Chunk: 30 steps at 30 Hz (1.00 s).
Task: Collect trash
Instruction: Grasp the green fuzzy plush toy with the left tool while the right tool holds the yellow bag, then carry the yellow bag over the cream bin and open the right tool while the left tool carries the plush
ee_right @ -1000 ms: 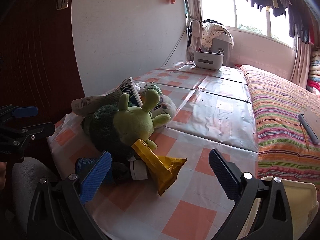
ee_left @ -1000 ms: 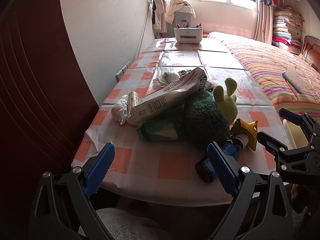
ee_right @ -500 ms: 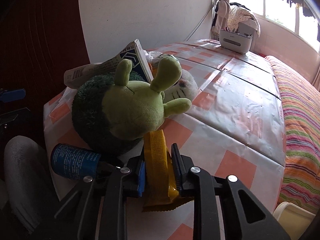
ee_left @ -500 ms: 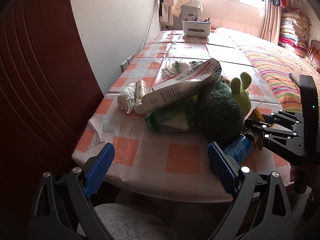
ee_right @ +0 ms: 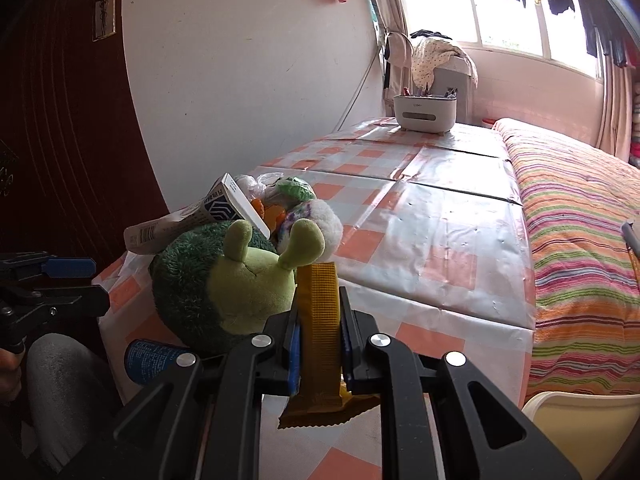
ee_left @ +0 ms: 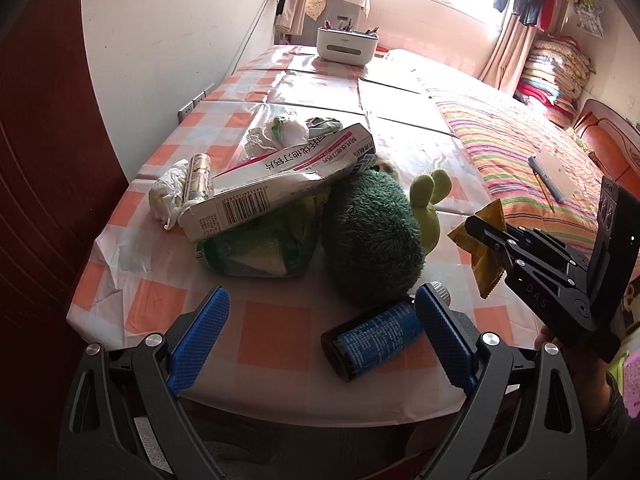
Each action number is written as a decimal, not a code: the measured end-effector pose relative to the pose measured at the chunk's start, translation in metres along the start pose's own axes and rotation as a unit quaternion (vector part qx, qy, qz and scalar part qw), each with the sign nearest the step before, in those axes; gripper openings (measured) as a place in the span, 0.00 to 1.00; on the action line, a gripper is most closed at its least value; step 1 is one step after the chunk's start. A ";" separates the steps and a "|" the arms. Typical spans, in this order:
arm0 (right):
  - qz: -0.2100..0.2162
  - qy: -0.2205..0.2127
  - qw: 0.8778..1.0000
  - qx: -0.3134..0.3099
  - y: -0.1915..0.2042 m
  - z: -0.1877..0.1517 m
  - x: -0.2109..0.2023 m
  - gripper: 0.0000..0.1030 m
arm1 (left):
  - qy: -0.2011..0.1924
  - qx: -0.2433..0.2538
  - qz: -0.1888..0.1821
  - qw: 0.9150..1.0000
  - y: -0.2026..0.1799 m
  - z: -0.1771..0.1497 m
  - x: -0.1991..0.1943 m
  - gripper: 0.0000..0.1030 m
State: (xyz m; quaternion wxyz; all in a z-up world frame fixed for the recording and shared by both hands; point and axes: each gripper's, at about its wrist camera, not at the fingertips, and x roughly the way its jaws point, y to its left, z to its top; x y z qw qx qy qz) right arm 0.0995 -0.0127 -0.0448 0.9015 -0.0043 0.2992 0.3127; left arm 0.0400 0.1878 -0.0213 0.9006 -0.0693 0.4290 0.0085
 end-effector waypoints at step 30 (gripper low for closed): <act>-0.033 -0.113 0.991 0.064 -0.030 0.009 -0.073 0.15 | -0.021 0.019 0.022 0.999 -0.058 0.041 0.046 0.49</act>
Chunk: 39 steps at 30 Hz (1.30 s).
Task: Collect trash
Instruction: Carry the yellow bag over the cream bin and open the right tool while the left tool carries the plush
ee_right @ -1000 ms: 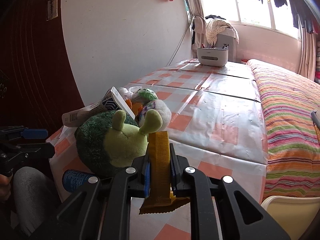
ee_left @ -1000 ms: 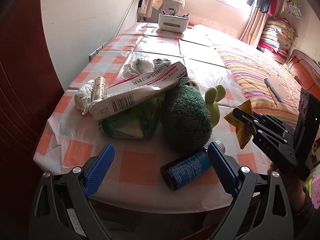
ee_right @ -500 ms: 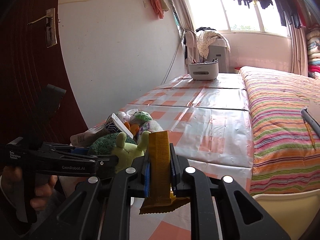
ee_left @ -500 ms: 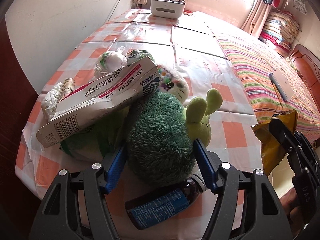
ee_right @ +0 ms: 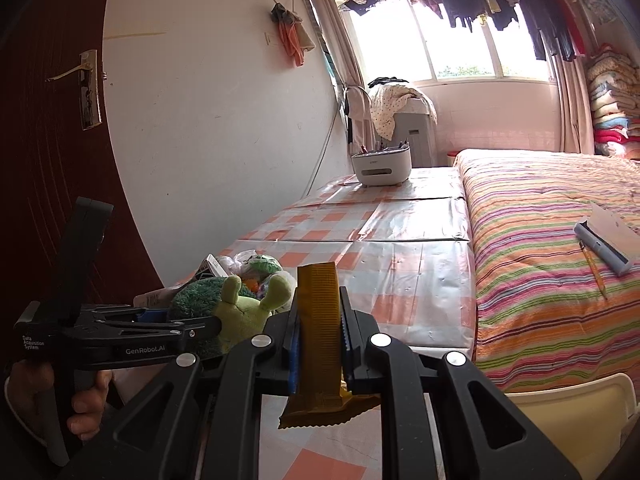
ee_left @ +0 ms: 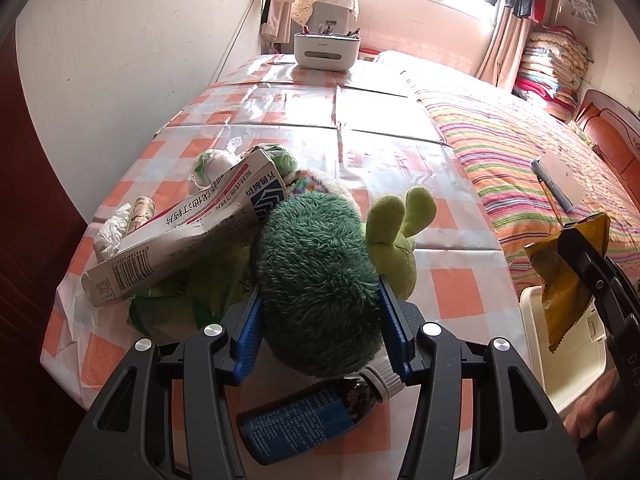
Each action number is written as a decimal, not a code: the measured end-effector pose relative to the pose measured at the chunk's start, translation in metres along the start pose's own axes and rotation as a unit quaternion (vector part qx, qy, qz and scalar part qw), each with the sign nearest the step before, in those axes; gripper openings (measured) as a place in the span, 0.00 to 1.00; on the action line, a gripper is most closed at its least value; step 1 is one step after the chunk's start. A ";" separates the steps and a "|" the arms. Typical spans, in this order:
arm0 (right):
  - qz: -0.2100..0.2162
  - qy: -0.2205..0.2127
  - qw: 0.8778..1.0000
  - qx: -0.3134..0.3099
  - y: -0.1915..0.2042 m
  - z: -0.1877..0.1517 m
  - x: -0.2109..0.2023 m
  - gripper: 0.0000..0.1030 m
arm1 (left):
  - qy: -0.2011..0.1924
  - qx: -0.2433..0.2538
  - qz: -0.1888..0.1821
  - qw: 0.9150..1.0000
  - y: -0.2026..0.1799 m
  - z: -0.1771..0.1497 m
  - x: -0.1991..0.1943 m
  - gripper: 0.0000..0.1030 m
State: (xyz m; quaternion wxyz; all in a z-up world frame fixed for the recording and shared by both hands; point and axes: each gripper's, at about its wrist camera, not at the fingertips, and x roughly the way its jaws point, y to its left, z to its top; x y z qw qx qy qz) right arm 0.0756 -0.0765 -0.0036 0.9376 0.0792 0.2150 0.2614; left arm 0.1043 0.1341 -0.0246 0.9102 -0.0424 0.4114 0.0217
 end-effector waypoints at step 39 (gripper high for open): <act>-0.262 -0.060 0.943 0.195 -0.102 -0.053 -0.115 0.17 | -0.022 0.085 -0.108 0.990 -0.140 -0.006 -0.045 0.50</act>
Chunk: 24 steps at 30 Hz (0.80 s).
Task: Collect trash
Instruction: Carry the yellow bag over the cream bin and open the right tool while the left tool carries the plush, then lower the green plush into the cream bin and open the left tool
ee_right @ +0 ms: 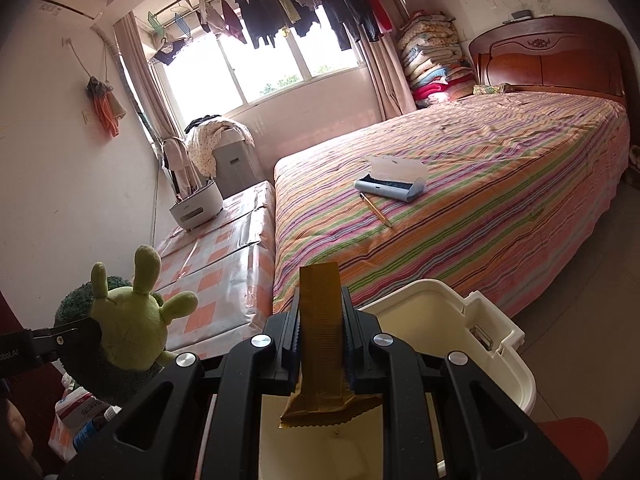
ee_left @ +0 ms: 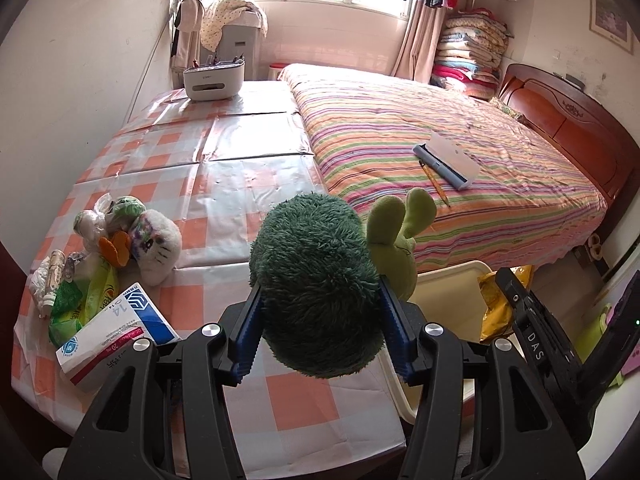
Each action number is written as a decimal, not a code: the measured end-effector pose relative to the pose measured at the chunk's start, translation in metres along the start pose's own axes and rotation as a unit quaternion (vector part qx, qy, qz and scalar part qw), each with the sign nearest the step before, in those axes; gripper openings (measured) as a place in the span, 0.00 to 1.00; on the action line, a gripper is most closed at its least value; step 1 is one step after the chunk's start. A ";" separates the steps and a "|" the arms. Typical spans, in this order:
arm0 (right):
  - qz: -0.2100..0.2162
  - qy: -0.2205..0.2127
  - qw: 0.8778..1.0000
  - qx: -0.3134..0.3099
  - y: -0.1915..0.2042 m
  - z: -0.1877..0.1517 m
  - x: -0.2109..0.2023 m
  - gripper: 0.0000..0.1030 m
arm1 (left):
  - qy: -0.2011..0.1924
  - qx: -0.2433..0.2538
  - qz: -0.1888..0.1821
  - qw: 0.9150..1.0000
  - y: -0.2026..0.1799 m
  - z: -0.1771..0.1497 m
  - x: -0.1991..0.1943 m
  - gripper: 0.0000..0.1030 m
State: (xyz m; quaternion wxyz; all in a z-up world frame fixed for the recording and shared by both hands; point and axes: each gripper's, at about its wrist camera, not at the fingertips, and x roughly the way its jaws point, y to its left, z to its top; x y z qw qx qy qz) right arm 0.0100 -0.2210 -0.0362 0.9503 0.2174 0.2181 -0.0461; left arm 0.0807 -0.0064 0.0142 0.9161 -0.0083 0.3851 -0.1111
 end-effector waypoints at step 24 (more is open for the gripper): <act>-0.002 -0.108 0.986 0.130 -0.043 0.006 -0.037 0.60 | 0.021 0.031 -0.047 0.998 -0.033 -0.005 0.011 0.52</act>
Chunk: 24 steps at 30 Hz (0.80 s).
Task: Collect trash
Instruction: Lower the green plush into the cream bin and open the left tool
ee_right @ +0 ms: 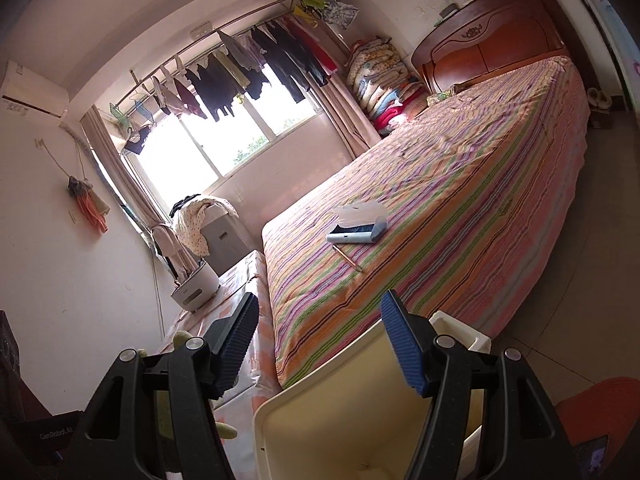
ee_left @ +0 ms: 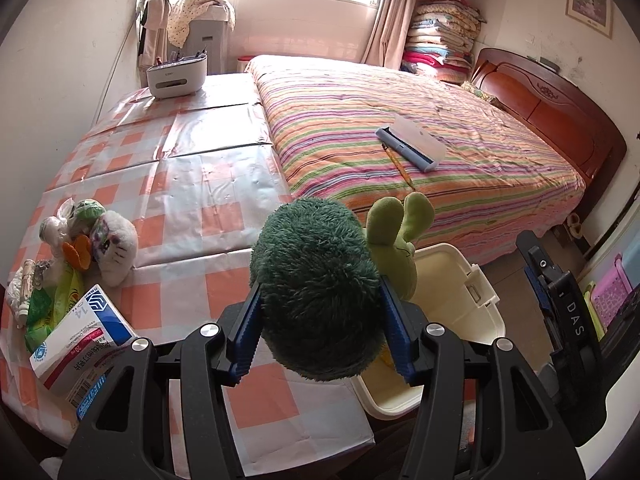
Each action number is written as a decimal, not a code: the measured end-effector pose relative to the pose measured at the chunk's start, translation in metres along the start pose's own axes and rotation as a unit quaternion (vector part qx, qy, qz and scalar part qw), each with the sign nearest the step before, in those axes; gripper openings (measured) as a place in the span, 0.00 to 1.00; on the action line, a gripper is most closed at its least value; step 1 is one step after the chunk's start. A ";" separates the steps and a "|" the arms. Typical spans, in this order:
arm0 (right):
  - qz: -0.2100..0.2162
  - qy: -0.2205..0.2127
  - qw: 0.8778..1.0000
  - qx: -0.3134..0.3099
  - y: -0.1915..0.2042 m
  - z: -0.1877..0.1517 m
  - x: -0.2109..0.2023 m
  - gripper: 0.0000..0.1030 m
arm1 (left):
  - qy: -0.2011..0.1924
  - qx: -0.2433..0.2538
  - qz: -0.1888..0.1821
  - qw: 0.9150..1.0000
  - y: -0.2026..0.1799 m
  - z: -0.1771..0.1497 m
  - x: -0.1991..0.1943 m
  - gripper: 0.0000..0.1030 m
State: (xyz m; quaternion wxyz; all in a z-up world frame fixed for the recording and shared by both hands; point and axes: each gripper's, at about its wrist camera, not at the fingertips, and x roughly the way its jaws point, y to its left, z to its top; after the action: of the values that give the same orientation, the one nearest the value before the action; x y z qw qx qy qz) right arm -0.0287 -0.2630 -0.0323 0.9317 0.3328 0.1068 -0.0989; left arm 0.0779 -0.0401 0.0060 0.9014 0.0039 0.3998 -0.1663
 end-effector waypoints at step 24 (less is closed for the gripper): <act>-0.014 -0.052 0.998 0.037 -0.018 0.009 -0.015 0.65 | 0.005 0.056 -0.024 0.998 -0.052 0.006 0.027 0.78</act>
State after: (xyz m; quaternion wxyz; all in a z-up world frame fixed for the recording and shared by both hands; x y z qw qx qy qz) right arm -0.0471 -0.2806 -0.0328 0.9216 0.3596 0.0591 -0.1333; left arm 0.0838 -0.0982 -0.0029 0.8933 0.0458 0.3948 -0.2099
